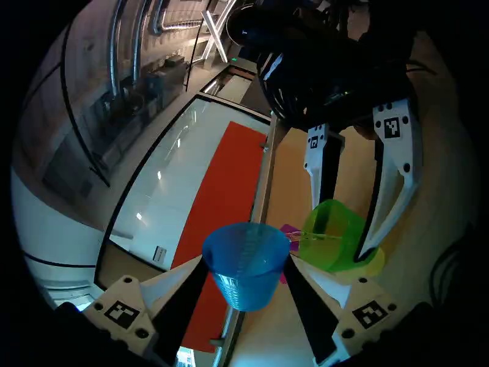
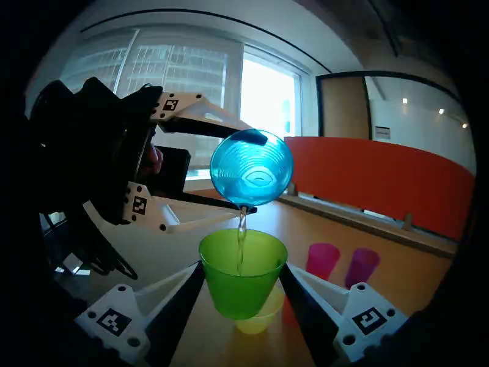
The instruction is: Pour water
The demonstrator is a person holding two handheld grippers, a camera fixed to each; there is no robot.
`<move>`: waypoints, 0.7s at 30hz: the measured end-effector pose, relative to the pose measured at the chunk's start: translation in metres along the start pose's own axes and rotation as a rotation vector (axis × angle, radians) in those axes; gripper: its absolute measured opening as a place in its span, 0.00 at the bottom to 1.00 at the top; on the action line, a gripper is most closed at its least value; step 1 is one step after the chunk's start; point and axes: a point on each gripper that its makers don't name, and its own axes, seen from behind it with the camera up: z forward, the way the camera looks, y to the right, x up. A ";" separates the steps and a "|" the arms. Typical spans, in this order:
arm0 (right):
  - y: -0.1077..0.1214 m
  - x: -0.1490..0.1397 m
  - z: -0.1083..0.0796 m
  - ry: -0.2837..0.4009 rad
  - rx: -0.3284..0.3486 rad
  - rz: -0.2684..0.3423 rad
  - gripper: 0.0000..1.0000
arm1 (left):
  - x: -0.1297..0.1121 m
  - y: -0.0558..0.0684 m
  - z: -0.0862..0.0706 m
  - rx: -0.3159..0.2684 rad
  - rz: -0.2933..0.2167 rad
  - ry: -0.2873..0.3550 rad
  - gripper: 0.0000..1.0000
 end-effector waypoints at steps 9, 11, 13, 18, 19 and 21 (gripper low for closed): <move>0.001 0.000 0.000 0.001 -0.002 -0.002 0.90 | 0.002 -0.001 0.001 0.001 0.026 0.000 0.84; 0.001 0.000 0.000 0.001 -0.002 -0.002 0.90 | 0.002 -0.002 0.001 0.003 0.033 0.000 0.84; 0.000 0.000 0.000 0.001 -0.002 -0.001 0.90 | 0.002 -0.003 0.001 0.005 0.039 0.001 0.84; 0.000 0.000 0.000 0.001 -0.002 -0.002 0.90 | 0.004 -0.004 0.001 0.010 0.051 0.002 0.84; 0.001 -0.001 0.000 0.002 -0.002 -0.002 0.90 | 0.004 -0.004 0.001 0.011 0.054 0.003 0.84; 0.001 -0.001 0.000 0.002 -0.003 -0.002 0.90 | 0.005 -0.004 0.001 0.012 0.061 0.003 0.84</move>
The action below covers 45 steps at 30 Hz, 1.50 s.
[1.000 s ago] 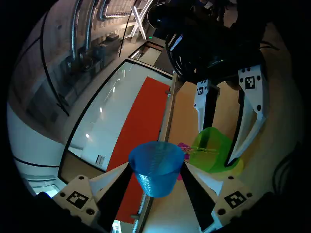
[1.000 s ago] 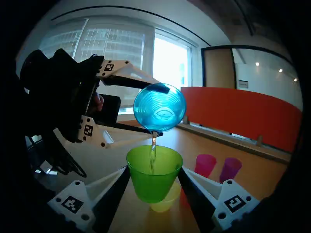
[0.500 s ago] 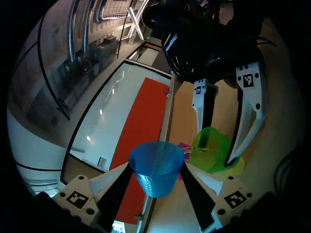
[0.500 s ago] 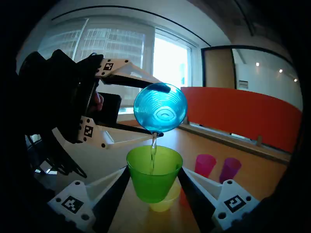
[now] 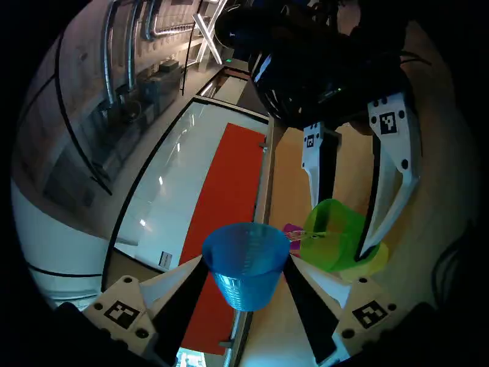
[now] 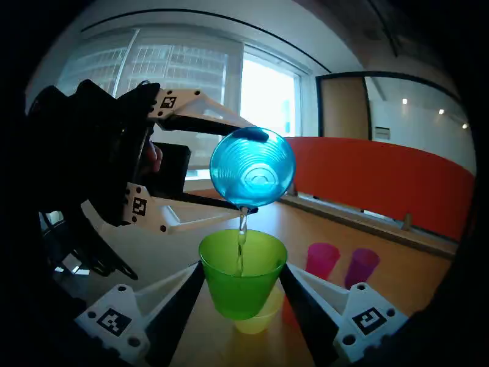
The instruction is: Pour water
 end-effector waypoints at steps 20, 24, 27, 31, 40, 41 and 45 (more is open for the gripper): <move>0.001 0.002 -0.001 0.002 -0.007 -0.002 0.90 | 0.006 -0.004 -0.005 0.007 0.071 0.012 0.84; 0.001 0.001 -0.001 0.002 -0.006 -0.002 0.89 | 0.009 -0.006 -0.008 0.011 0.086 0.014 0.84; 0.001 0.001 -0.001 0.003 -0.007 -0.003 0.90 | 0.009 -0.008 -0.008 0.019 0.113 0.010 0.84; 0.001 0.001 -0.002 0.005 -0.006 -0.002 0.90 | 0.010 -0.007 -0.007 0.024 0.133 0.010 0.84; 0.001 0.000 -0.002 0.005 -0.007 -0.002 0.90 | 0.012 -0.006 -0.004 0.035 0.157 0.013 0.84; 0.001 0.001 -0.002 0.005 -0.006 -0.001 0.90 | 0.012 -0.006 -0.003 0.036 0.160 0.014 0.84; 0.001 0.001 -0.002 0.006 -0.007 -0.002 0.90 | 0.012 -0.008 -0.001 0.041 0.170 0.014 0.84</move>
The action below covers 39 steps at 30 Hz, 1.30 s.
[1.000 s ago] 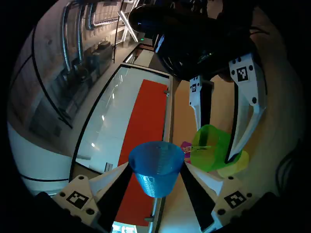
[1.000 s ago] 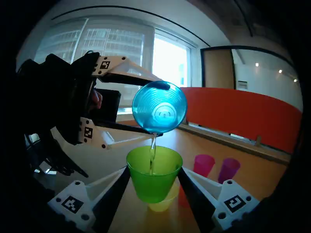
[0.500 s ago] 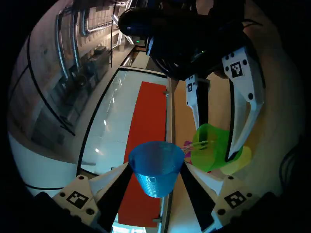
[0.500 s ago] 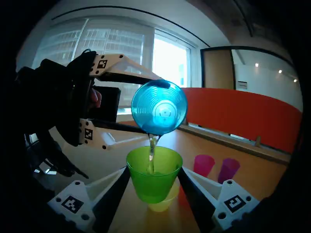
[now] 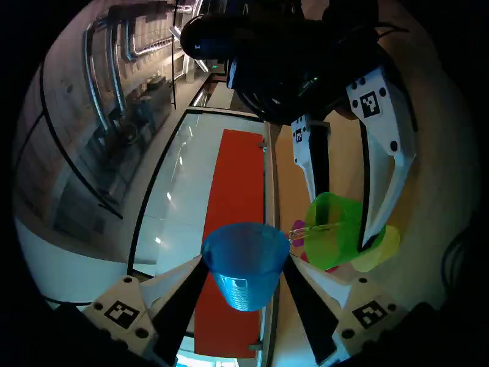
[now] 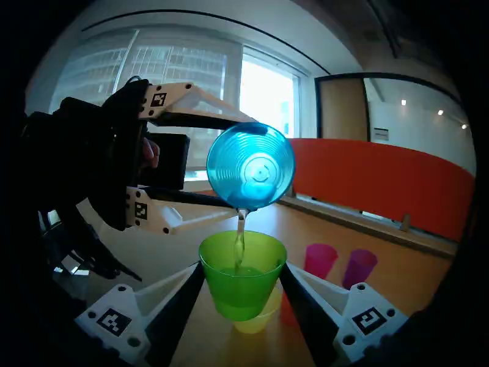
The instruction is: Pour water
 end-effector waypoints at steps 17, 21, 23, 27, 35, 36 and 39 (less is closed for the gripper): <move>0.001 0.002 -0.001 0.003 -0.002 -0.002 0.90 | -0.001 -0.007 0.001 0.016 0.054 -0.002 0.84; 0.002 0.002 -0.001 0.003 -0.004 -0.001 0.90 | -0.001 -0.007 -0.002 0.020 0.072 -0.007 0.84; 0.003 0.003 -0.001 0.005 -0.005 0.000 0.89 | -0.001 -0.007 -0.004 0.020 0.080 -0.008 0.84; 0.004 0.004 -0.001 0.006 -0.005 0.001 0.90 | 0.002 -0.007 -0.006 0.021 0.093 -0.004 0.84; 0.004 0.004 -0.001 0.007 -0.006 -0.001 0.90 | 0.001 -0.006 -0.003 0.031 0.130 -0.006 0.84; 0.004 0.005 -0.001 0.007 -0.006 -0.001 0.90 | 0.002 -0.006 -0.003 0.031 0.134 -0.005 0.84; 0.004 0.005 -0.001 0.008 -0.007 0.000 0.90 | 0.002 -0.004 -0.002 0.033 0.142 -0.004 0.84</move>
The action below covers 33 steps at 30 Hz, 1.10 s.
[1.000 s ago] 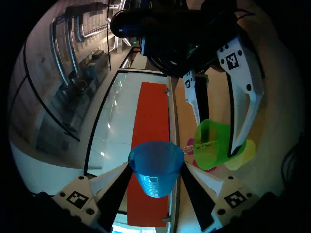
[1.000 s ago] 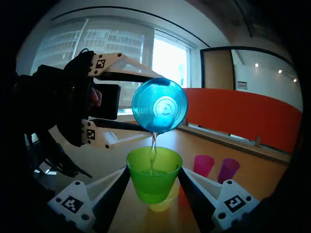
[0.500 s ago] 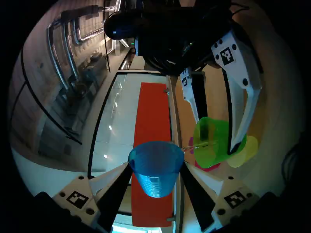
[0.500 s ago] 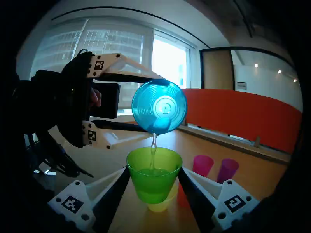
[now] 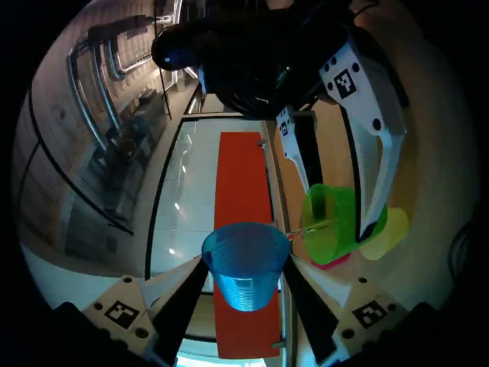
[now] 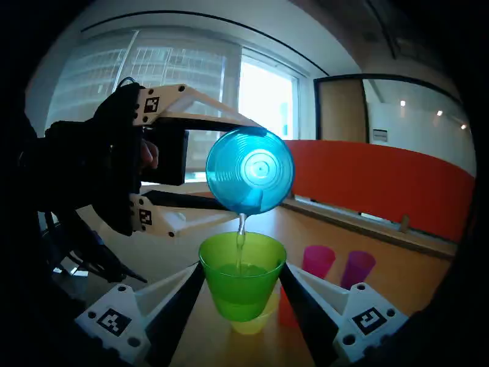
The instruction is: Pour water
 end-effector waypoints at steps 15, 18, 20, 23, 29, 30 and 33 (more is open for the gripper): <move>0.002 0.000 0.000 0.000 -0.002 0.001 0.90 | 0.001 -0.001 0.004 0.019 0.044 0.000 0.84; 0.002 -0.001 0.000 0.001 -0.003 0.001 0.90 | 0.000 -0.003 0.005 0.022 0.041 -0.002 0.84; 0.003 -0.001 0.000 0.002 -0.004 0.001 0.90 | -0.001 -0.004 0.005 0.023 0.035 -0.003 0.84; 0.004 -0.001 -0.001 0.002 -0.006 0.001 0.90 | -0.002 -0.004 0.005 0.023 0.012 -0.003 0.84; 0.004 -0.001 -0.002 0.002 -0.009 0.000 0.90 | -0.004 -0.003 0.004 0.025 -0.057 -0.005 0.84; 0.004 0.000 -0.002 0.002 -0.010 -0.001 0.90 | -0.004 -0.003 0.004 0.026 -0.070 -0.005 0.84; 0.004 0.000 -0.002 0.004 -0.012 -0.001 0.90 | -0.005 -0.003 0.004 0.028 -0.119 -0.007 0.84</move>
